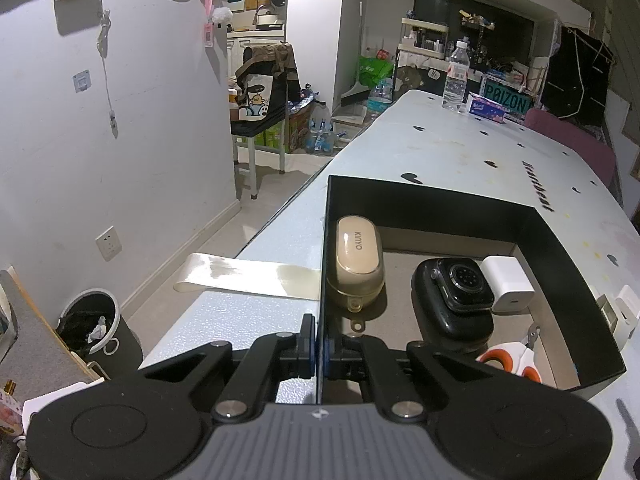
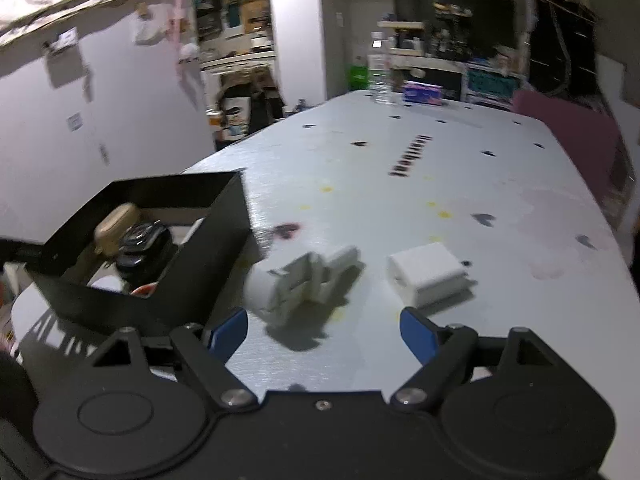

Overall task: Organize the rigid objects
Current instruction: 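Move the right gripper back over the white plug adapter, then grasp the white plug adapter with the right gripper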

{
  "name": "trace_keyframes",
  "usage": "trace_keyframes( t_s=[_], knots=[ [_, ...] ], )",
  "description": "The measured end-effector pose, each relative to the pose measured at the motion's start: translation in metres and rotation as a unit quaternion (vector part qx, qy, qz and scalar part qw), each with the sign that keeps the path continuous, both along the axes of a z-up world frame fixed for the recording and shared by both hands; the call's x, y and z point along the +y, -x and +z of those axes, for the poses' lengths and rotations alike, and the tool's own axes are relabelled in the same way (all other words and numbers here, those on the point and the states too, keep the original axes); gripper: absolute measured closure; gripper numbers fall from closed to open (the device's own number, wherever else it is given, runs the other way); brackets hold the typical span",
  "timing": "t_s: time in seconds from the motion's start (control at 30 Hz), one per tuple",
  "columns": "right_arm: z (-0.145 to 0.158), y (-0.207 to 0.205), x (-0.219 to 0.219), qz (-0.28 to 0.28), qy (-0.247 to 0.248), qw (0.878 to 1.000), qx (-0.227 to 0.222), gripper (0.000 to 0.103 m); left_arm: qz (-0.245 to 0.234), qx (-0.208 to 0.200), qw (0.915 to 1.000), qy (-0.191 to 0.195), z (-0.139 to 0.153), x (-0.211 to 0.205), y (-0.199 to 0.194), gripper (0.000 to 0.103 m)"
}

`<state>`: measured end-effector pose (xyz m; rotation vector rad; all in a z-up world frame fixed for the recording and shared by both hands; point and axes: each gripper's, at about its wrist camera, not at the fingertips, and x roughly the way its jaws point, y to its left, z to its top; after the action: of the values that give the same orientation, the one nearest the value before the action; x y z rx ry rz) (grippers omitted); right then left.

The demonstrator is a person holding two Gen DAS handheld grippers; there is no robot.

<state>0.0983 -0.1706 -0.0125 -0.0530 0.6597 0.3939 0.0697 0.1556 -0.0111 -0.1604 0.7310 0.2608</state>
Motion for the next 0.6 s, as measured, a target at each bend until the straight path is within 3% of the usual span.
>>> trace_keyframes(
  t_s=[0.13,0.3,0.47,0.6],
  knots=[
    [0.001,-0.005,0.012,0.0,-0.013,1.0,0.003,0.026,-0.001,-0.002,1.0,0.003,0.001,0.001,0.001,0.099],
    [0.004,-0.032,0.009,-0.074,-0.102,0.991,0.049,0.038,-0.001,-0.004,1.0,0.007,0.001,0.003,0.002,0.098],
    [-0.002,-0.052,0.016,-0.101,-0.138,0.98,0.099,0.038,-0.001,-0.005,0.9999,0.009,0.0,0.004,0.002,0.098],
    [-0.011,-0.06,0.021,-0.106,-0.137,0.977,0.126,0.04,-0.002,-0.005,1.0,0.008,0.0,0.004,0.002,0.098]
  ],
)
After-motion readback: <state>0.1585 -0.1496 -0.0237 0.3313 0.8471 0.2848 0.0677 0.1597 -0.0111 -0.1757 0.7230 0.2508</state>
